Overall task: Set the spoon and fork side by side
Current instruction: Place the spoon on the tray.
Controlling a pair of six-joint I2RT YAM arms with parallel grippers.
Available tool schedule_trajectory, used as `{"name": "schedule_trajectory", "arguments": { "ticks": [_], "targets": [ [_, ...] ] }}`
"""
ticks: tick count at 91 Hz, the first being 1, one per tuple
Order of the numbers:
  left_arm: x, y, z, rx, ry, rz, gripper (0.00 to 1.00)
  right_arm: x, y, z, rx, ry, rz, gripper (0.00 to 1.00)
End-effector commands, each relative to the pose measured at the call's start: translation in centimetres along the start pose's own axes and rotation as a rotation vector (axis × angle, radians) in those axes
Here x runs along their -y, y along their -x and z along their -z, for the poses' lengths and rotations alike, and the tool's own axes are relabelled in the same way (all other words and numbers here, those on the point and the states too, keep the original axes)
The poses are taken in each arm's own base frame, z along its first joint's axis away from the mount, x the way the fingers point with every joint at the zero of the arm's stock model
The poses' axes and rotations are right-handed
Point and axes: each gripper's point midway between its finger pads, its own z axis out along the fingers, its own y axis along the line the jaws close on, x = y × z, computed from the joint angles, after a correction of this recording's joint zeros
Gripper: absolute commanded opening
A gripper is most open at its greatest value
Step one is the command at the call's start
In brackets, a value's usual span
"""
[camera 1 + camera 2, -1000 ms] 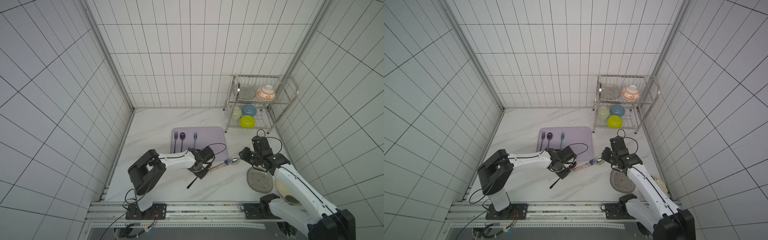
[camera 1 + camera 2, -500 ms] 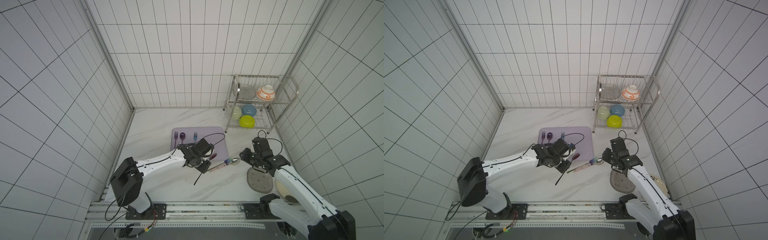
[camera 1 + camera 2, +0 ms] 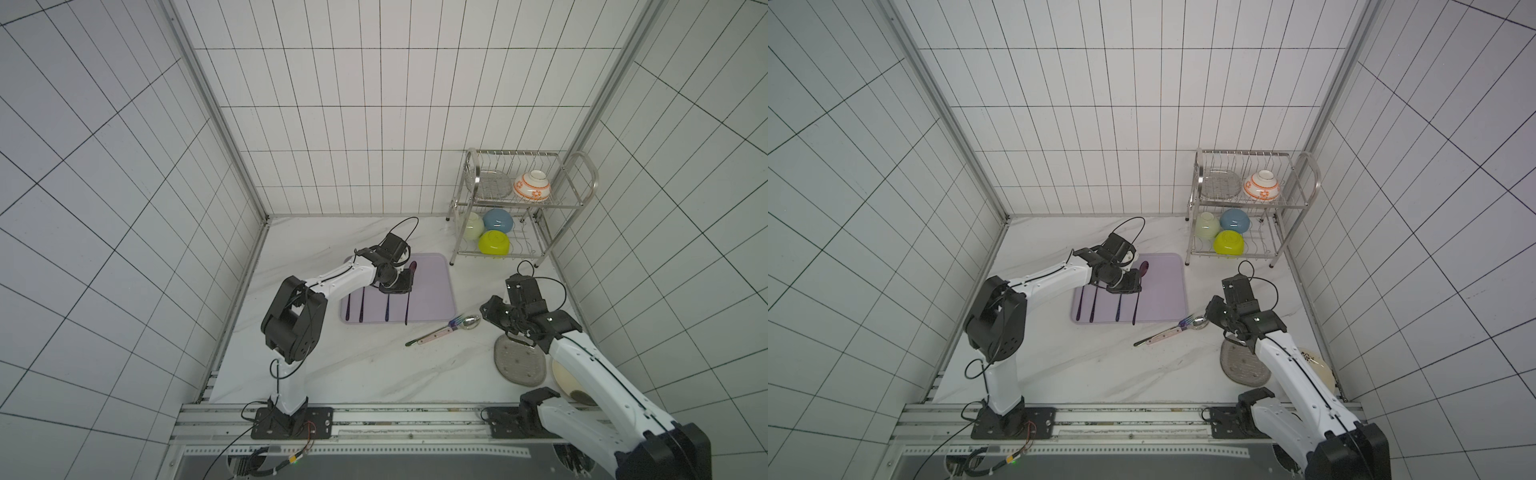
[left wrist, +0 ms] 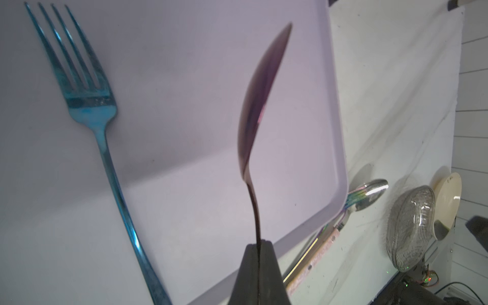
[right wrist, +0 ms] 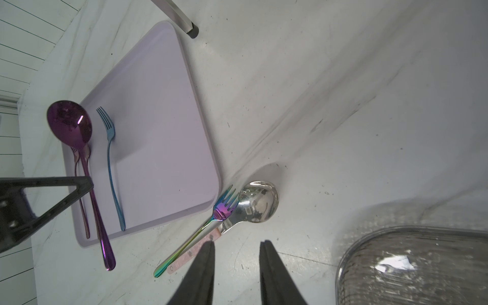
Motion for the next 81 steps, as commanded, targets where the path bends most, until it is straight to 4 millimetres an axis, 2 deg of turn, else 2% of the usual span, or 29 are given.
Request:
{"name": "schedule_trajectory", "arguments": {
  "ticks": [1,13,31,64,81],
  "targets": [
    [0.0,2.0,-0.7,0.017,-0.029,0.037,0.0,0.4,-0.7,-0.5,-0.031,0.0,0.01,0.32],
    [-0.9,2.7,-2.2,-0.006,-0.012,0.044,0.0,0.6,-1.2,-0.9,-0.051,0.002,0.012,0.32],
    [-2.1,2.7,-3.7,-0.029,0.028,0.052,0.0,0.6,-1.5,-1.4,-0.077,0.01,0.018,0.32],
    [-3.9,1.9,-4.2,-0.055,0.064,0.058,0.0,0.7,-1.7,-2.1,-0.103,0.011,0.011,0.32],
    [-4.9,1.5,-4.3,-0.062,0.075,0.066,0.07,0.9,-1.9,-2.4,-0.112,0.009,-0.008,0.31]
  ]
}}
